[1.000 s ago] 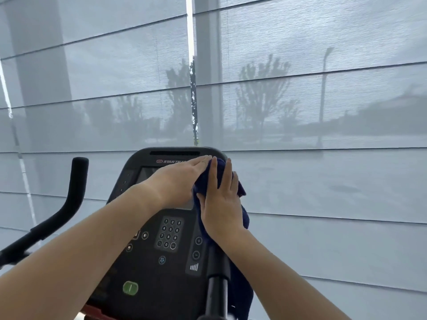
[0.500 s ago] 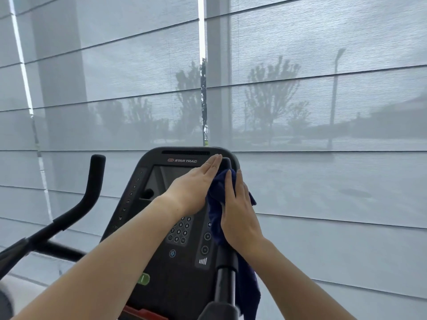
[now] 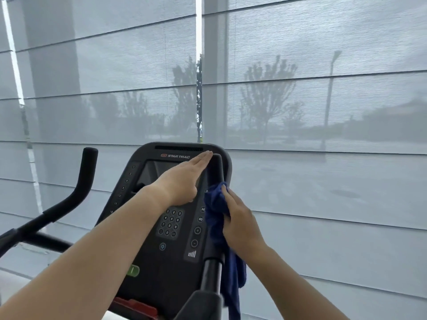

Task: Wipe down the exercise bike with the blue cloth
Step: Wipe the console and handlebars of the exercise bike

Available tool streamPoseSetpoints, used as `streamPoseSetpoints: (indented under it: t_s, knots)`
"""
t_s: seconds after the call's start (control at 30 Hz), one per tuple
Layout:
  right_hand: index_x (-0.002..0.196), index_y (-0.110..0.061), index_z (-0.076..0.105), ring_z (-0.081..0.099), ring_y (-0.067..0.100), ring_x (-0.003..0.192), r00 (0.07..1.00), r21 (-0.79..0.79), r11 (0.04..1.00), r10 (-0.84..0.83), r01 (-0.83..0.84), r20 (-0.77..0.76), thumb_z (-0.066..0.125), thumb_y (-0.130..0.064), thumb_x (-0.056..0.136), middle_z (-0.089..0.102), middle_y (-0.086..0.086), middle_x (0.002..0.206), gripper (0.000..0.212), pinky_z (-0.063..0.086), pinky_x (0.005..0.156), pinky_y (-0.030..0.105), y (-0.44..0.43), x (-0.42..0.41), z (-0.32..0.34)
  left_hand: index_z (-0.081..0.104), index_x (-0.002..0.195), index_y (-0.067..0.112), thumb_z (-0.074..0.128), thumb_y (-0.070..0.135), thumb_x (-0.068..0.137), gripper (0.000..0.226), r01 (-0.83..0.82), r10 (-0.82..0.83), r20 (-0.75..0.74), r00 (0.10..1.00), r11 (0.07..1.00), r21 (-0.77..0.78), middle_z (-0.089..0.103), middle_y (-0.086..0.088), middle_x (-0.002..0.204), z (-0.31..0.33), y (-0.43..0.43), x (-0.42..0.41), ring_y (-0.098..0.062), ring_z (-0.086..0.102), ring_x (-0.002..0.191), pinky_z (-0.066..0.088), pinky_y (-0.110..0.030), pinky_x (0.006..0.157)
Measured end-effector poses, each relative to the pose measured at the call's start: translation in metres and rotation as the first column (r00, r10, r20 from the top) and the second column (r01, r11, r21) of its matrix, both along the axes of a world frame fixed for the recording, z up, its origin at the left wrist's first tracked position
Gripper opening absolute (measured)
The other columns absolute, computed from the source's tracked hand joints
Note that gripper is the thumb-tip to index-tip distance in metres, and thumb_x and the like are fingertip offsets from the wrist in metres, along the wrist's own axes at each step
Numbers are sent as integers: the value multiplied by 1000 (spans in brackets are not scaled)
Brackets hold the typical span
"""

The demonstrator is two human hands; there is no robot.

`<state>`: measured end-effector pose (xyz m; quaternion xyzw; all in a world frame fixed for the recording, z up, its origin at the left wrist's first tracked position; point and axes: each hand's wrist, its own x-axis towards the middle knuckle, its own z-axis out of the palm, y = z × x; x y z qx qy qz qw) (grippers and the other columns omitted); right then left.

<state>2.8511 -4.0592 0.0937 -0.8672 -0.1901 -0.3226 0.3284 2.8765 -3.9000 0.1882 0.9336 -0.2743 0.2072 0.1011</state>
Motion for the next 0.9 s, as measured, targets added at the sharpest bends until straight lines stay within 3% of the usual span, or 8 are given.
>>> streamPoseSetpoints:
  t_s: [0.17, 0.3, 0.4, 0.5, 0.67, 0.8, 0.87, 0.9]
  knots:
    - [142, -14, 33, 47, 23, 123, 997, -1, 1000, 7, -7, 76, 39, -3, 94, 45, 3, 141, 50, 40, 99, 31, -9, 2, 30, 1, 149, 29, 37, -11, 74, 92, -21, 21, -29, 999, 1000, 11, 1, 22, 155, 10, 0, -3, -8, 18, 141, 29, -16, 102]
    - [148, -11, 13, 25, 23, 139, 996, -29, 999, -21, 24, 83, 43, -12, 96, 17, 6, 155, 60, 26, 108, 27, 9, 17, 60, 14, 148, 23, 42, -9, 78, 82, 60, -60, -3, 998, 998, -25, 17, 13, 154, 10, -3, -4, -4, 21, 137, 12, 1, 95]
    - [148, -12, -1, 8, 23, 144, 999, -53, 998, -38, 39, 21, 44, -18, 96, -2, 8, 157, 70, 16, 113, 31, 24, 22, 54, 28, 145, 23, 38, -7, 81, 71, 75, -81, -30, 996, 984, -163, 29, 10, 151, 14, -4, 1, -10, 28, 138, 20, -14, 107]
    - [147, -14, -7, 6, 20, 144, 997, -76, 994, -78, 80, 28, 43, -18, 96, -6, 5, 157, 71, 19, 110, 25, 23, 21, 40, 18, 148, 22, 37, -3, 84, 72, 15, -20, -40, 999, 993, -119, 17, 11, 156, 10, -6, 7, -11, 18, 142, 16, -25, 116]
    - [147, -17, -10, 6, 23, 144, 996, -136, 988, -79, 72, -41, 45, -9, 95, -13, 6, 157, 76, 27, 106, 27, 20, 11, 31, 9, 149, 27, 36, -7, 79, 83, 43, -59, -92, 994, 985, -167, 4, 23, 154, -1, -2, 4, -7, 20, 140, 38, -26, 104]
    - [148, -21, 0, 18, 26, 141, 995, -199, 979, -70, 54, -75, 46, -6, 93, -12, 0, 157, 74, 34, 101, 29, 11, -2, 17, 8, 149, 30, 38, 0, 85, 77, 67, -114, -148, 982, 954, -292, 4, 22, 155, -7, -7, -4, -7, 45, 120, 37, -17, 90]
    - [149, -22, 10, 33, 28, 134, 995, -224, 974, -53, 32, -90, 45, -6, 93, -3, -3, 158, 68, 40, 97, 31, 5, -10, 8, 5, 148, 32, 42, 13, 90, 72, 63, -120, -176, 977, 952, -300, 4, 19, 156, -15, -7, -9, -7, 48, 117, 35, -18, 90]
    - [148, -22, 17, 40, 29, 129, 995, -240, 971, -33, 9, -93, 45, -6, 92, 6, -4, 157, 64, 42, 97, 33, 0, -13, 7, 8, 148, 32, 45, 21, 91, 69, 53, -114, -191, 975, 953, -297, 14, 15, 155, -19, -6, -12, -8, 48, 119, 34, -19, 91]
